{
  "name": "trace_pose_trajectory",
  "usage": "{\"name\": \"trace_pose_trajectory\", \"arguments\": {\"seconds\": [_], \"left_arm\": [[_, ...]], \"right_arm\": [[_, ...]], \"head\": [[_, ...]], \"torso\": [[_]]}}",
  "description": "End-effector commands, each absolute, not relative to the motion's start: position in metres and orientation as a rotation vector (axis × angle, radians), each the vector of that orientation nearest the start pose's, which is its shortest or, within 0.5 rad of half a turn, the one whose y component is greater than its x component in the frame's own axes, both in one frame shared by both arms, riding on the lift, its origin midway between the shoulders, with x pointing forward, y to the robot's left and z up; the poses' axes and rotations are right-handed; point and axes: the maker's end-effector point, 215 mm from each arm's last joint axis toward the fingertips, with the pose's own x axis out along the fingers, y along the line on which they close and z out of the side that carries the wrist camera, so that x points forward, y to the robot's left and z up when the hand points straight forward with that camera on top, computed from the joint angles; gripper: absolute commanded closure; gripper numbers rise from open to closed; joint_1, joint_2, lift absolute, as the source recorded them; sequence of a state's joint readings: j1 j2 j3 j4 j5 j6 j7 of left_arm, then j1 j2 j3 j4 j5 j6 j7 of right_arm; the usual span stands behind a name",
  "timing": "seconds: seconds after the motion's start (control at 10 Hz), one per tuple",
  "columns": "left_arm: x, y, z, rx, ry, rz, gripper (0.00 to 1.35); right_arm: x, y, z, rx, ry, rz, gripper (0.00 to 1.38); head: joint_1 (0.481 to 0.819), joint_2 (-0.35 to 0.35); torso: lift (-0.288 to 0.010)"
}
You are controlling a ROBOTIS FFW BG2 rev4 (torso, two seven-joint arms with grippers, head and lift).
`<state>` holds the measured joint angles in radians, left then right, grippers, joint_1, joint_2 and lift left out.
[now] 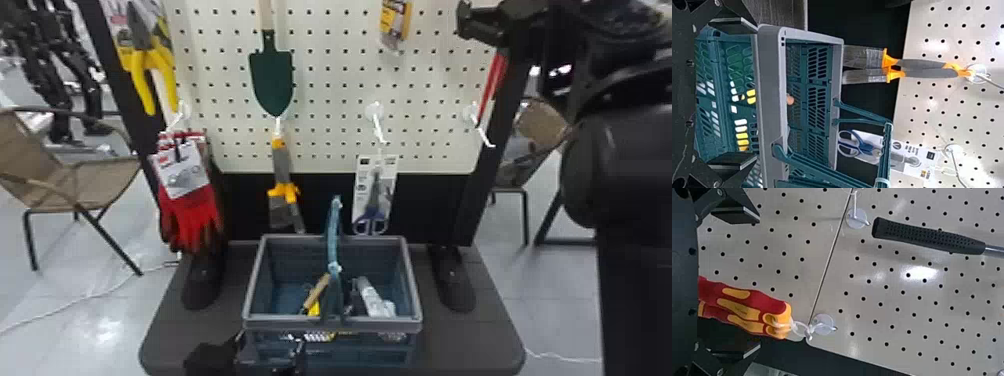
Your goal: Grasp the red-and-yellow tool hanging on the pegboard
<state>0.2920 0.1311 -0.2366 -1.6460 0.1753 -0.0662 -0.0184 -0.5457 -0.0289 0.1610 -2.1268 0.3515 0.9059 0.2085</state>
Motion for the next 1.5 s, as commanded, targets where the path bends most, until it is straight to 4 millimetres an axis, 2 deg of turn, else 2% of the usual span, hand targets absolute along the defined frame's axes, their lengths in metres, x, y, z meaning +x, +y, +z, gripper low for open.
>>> {"name": "trace_pose_trajectory", "arguments": {"seconds": [0.0,0.3,0.4,0.5,0.8,1.4], "left_arm": [[0.473,0.125,-0.445,-0.097,0.176,-0.253,0.17],[0.478,0.121,-0.439,-0.1,0.162,-0.261,0.17],[0.478,0.121,-0.438,-0.101,0.16,-0.261,0.17],[0.478,0.121,-0.44,-0.102,0.165,-0.26,0.17],[0.479,0.122,-0.438,-0.102,0.162,-0.26,0.17],[0.48,0.117,-0.438,-0.105,0.164,-0.269,0.17]], "right_arm": [[0.64,-0.188,0.024,-0.309,-0.172,0.037,0.17],[0.649,-0.193,0.023,-0.316,-0.168,0.036,0.2],[0.65,-0.202,0.024,-0.321,-0.174,0.029,0.39],[0.649,-0.21,0.023,-0.321,-0.171,0.016,0.77],[0.647,-0.219,0.015,-0.316,-0.145,0.002,0.92],[0.651,-0.217,0.019,-0.324,-0.141,0.019,0.98]], "head": [[0.549,0.0],[0.549,0.0],[0.549,0.0],[0.549,0.0],[0.549,0.0],[0.549,0.0]], "torso": [[-0.1],[-0.1],[-0.1],[-0.1],[-0.1],[-0.1]]}}
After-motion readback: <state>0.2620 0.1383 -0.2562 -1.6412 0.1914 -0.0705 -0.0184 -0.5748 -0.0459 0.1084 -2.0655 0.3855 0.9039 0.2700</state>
